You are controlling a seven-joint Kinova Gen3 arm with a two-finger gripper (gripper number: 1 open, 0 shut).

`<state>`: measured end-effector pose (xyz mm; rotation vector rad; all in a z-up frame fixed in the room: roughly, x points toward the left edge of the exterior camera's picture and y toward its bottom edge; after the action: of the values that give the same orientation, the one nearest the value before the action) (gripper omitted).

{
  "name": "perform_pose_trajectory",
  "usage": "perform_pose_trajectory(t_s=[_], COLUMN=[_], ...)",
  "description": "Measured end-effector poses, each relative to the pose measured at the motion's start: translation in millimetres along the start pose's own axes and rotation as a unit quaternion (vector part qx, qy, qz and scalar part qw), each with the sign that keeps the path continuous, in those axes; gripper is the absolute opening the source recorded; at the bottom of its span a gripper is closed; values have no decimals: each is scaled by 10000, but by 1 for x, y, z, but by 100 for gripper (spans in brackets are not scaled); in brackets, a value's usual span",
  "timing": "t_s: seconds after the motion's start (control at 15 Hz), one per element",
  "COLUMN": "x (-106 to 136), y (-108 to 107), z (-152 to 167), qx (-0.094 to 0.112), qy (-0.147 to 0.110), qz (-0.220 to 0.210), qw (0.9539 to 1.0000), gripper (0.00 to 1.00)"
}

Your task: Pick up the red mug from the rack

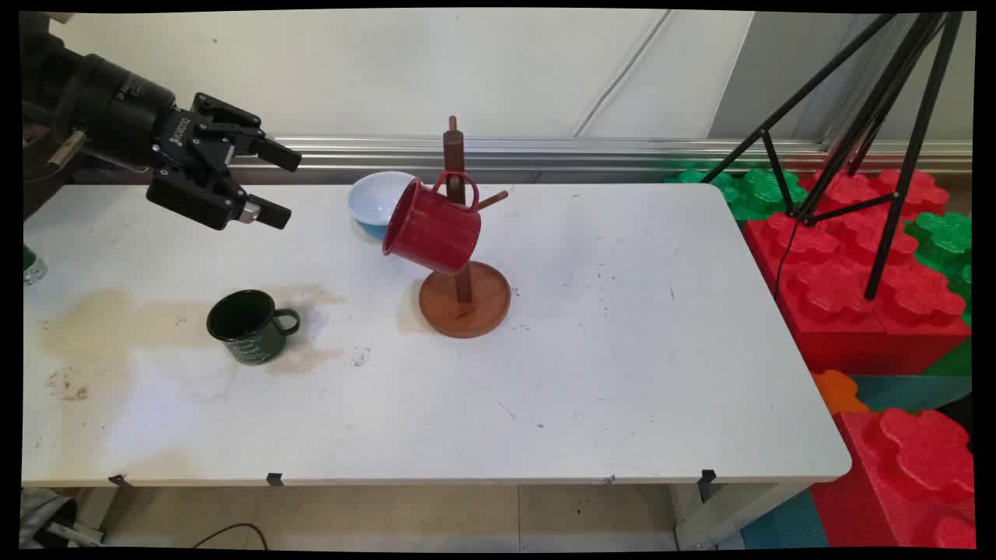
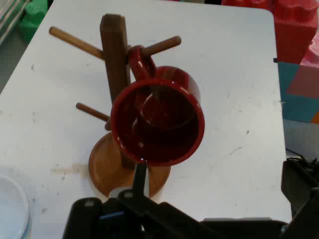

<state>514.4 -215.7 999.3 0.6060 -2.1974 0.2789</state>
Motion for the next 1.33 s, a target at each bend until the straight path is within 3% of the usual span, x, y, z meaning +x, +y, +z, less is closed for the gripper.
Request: perform_pose_trajectory(t_s=[0.6, 1.33], x=[8, 18], y=[6, 19], z=[14, 72], qx=[-22, 4], qy=[170, 182], qz=[149, -437], qw=[9997, 9989], gripper=[100, 100])
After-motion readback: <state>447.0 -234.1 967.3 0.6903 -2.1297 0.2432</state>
